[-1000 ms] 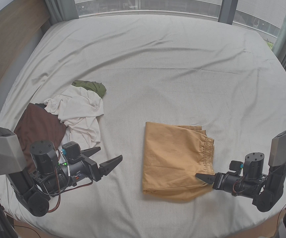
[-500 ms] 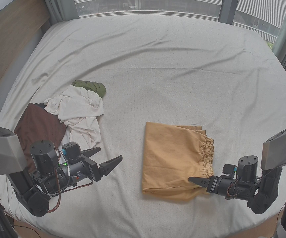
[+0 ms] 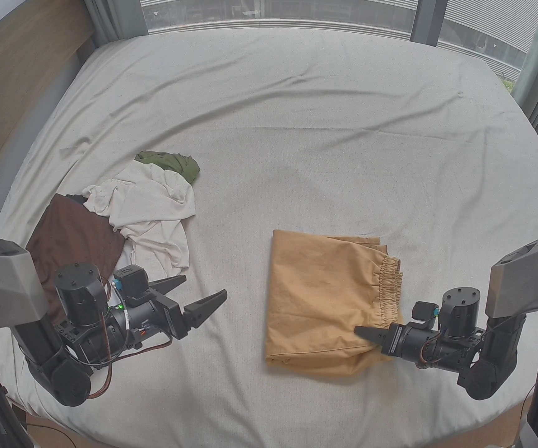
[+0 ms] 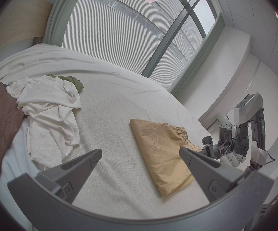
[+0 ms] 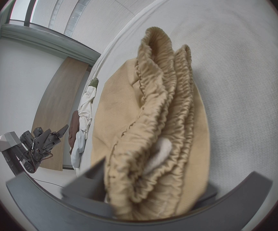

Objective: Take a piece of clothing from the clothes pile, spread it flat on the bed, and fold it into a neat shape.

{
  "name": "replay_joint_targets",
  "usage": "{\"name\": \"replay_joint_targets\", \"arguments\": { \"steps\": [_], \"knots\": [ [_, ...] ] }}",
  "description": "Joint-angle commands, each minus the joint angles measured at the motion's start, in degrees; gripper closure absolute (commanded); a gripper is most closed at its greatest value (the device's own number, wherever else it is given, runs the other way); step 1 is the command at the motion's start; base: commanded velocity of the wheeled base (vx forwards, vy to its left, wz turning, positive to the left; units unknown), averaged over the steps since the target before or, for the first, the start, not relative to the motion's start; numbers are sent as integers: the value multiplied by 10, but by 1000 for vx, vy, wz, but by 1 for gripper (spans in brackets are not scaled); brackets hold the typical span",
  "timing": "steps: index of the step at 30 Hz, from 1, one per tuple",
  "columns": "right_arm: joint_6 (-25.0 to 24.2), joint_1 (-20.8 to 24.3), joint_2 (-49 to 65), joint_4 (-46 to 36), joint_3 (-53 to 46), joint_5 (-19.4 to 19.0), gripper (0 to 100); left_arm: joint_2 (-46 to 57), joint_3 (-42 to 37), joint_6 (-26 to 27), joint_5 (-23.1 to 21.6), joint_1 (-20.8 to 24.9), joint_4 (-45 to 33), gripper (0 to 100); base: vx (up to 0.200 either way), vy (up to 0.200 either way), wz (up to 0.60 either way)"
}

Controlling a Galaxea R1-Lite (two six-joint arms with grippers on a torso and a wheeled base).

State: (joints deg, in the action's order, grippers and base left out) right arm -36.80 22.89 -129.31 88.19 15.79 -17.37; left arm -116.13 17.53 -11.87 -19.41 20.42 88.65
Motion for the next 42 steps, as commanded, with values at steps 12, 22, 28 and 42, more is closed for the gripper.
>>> {"name": "replay_joint_targets", "arguments": {
  "steps": [12,22,28,42],
  "knots": [
    [4,54,102,1,-2,-5,100,14,-1,3,-5,-24,0,0,0,0,0],
    [5,78,167,-2,35,-6,100,15,-1,4,-5,-23,0,0,0,0,0],
    [5,94,200,-49,70,-6,100,16,-2,5,-5,-23,0,0,0,0,0],
    [5,109,266,-174,151,-6,100,18,-7,4,-5,-21,1,0,0,0,0]
  ]
}}
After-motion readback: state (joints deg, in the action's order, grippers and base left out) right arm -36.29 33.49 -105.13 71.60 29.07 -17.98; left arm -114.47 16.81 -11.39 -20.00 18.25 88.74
